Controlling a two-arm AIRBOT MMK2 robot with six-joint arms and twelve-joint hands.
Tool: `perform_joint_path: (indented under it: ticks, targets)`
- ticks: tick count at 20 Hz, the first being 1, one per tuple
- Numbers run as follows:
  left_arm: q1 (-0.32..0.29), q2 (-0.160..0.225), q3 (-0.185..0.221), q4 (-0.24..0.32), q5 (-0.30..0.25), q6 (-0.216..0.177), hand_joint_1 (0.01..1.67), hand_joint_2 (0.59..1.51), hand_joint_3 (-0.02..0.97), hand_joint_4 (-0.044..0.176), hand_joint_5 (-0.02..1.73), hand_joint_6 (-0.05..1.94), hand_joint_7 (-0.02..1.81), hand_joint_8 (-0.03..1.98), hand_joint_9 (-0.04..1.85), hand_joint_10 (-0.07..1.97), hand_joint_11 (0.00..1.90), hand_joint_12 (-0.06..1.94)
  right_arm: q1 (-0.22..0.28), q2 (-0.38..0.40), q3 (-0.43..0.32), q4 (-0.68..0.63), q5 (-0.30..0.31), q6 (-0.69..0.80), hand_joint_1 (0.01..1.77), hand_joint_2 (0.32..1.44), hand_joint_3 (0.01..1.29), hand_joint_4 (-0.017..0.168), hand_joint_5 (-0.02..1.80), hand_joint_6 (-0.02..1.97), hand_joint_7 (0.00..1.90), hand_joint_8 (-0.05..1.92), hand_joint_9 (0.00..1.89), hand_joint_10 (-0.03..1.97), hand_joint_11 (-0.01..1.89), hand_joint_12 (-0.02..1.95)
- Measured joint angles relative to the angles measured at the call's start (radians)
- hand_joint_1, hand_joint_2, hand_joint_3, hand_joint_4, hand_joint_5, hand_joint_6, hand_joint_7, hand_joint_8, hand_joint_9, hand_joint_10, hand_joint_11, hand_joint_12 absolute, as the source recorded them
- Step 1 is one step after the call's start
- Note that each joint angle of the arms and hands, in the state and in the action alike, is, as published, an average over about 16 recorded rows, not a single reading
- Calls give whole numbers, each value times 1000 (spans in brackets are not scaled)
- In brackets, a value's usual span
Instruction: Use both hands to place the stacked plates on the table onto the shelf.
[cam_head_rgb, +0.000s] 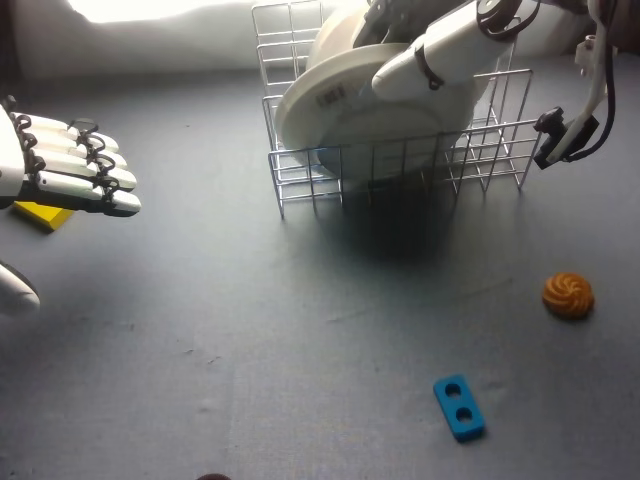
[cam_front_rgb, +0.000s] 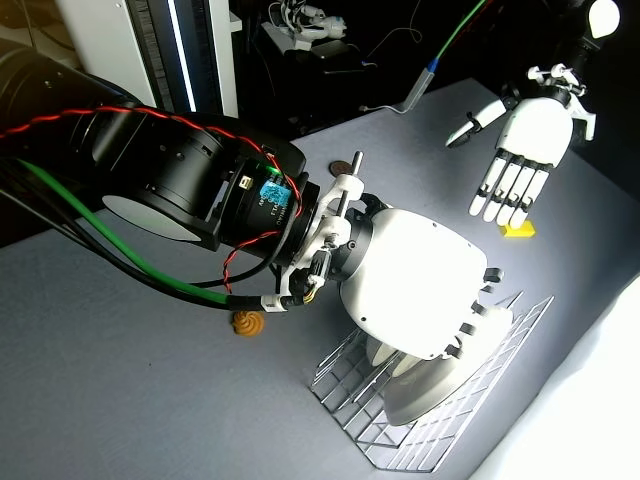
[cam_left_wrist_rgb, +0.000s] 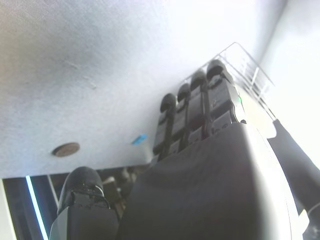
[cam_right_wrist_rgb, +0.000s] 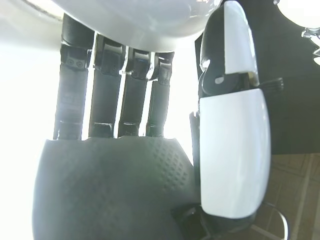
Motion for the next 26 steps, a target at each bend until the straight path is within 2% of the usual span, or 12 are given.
perform_joint_path:
  ticks: [3, 7, 14, 21, 26]
  targets:
    - [0, 0, -3, 0, -2, 0, 16, 1058, 15, 5, 76, 18, 42, 3, 22, 8, 19, -12, 9, 9, -7, -22, 10, 0, 1120, 934, 10, -2, 976, 83, 1102, 11, 1168, 36, 843, 1129]
    - [0, 0, -7, 1, -3, -2, 16, 1060, 15, 5, 75, 18, 44, 3, 22, 8, 19, -12, 28, 37, -37, -78, 33, 0, 1113, 935, 10, -2, 959, 79, 1071, 11, 1139, 28, 810, 1141]
    - [-13, 5, -27, 0, -16, -11, 16, 1065, 15, 4, 78, 17, 42, 3, 21, 8, 18, -11, 69, 138, -147, -183, 82, -42, 1092, 945, 10, -2, 924, 54, 1037, 11, 1114, 19, 758, 1169]
    - [-75, 38, -89, 0, -74, -14, 16, 1078, 15, 2, 108, 17, 77, 3, 48, 8, 31, 23, 98, 307, -315, -240, 109, -111, 1059, 954, 10, -2, 926, 49, 1037, 11, 1122, 19, 731, 1182]
    - [-137, 72, -153, 23, -132, -4, 21, 1117, 15, 2, 219, 28, 207, 34, 171, 56, 81, 234, 101, 419, -410, -240, 102, -157, 996, 977, 10, -2, 948, 49, 1057, 18, 1141, 38, 742, 1186]
